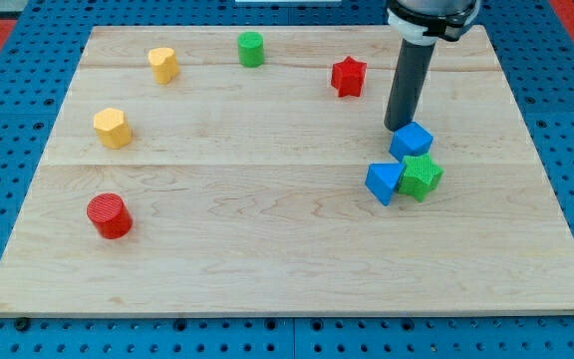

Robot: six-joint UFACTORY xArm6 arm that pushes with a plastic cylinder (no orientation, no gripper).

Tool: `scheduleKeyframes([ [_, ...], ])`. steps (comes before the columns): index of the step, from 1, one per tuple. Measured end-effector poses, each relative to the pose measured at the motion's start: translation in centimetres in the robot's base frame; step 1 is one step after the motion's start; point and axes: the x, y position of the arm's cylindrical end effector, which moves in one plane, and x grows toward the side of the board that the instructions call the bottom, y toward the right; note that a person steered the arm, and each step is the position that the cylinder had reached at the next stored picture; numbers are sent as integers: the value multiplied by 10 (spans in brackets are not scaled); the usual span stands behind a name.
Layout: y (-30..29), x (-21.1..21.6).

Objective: Push the green circle to the left of the blue cube

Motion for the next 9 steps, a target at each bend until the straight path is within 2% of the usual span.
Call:
scheduleKeyframes([
  [1, 7, -38],
  [2, 53, -82],
  [3, 72, -134],
  [4, 12, -182],
  [5, -46, -195],
  [6, -138, -192],
  [7, -189, -191],
  [9, -183, -113],
])
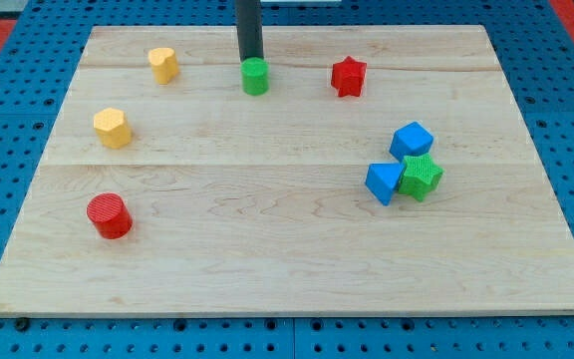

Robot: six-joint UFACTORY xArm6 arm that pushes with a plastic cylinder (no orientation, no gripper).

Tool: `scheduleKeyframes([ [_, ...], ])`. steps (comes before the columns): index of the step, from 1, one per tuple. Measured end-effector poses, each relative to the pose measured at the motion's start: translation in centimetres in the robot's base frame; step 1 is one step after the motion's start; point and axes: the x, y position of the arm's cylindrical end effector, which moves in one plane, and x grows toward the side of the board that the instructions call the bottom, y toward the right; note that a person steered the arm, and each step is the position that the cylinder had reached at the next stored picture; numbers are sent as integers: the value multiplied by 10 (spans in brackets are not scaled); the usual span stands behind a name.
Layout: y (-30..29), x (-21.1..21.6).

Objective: Push the green circle to the left of the blue cube

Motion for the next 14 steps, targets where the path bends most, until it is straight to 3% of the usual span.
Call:
scheduleKeyframes([
  [2, -34, 3],
  [4, -1, 59],
  [5, 19, 46],
  [6, 23, 6],
  [9, 70, 81],
  [13, 37, 101],
  [14, 95, 124],
])
